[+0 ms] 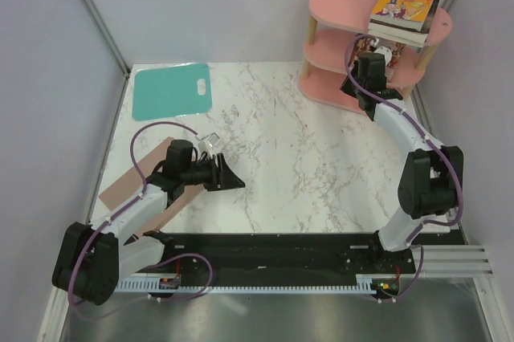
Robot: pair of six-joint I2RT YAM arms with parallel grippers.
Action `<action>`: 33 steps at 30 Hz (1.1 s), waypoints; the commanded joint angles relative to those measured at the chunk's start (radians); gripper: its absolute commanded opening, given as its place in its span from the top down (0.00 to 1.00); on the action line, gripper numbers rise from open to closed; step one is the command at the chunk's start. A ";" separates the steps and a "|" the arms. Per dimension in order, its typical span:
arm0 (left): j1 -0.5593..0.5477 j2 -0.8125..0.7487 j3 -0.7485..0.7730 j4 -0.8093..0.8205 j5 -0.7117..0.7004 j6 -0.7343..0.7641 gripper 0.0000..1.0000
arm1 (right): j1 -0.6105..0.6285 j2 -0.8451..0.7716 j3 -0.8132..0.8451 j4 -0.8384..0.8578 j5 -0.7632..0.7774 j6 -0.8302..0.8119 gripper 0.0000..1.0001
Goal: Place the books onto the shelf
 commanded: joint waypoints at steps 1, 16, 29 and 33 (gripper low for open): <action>-0.008 -0.011 -0.002 -0.003 -0.001 0.047 0.47 | 0.002 -0.150 -0.073 0.047 0.006 -0.006 1.00; -0.014 -0.011 0.063 -0.088 -0.085 0.073 0.23 | 0.066 -0.456 -0.407 -0.133 -0.037 -0.106 0.61; -0.014 0.183 0.275 -0.293 -0.357 0.148 0.18 | 0.080 -0.818 -0.755 -0.287 -0.004 -0.046 0.02; -0.014 0.212 0.290 -0.288 -0.345 0.166 0.19 | 0.079 -0.895 -0.783 -0.287 0.016 -0.026 0.02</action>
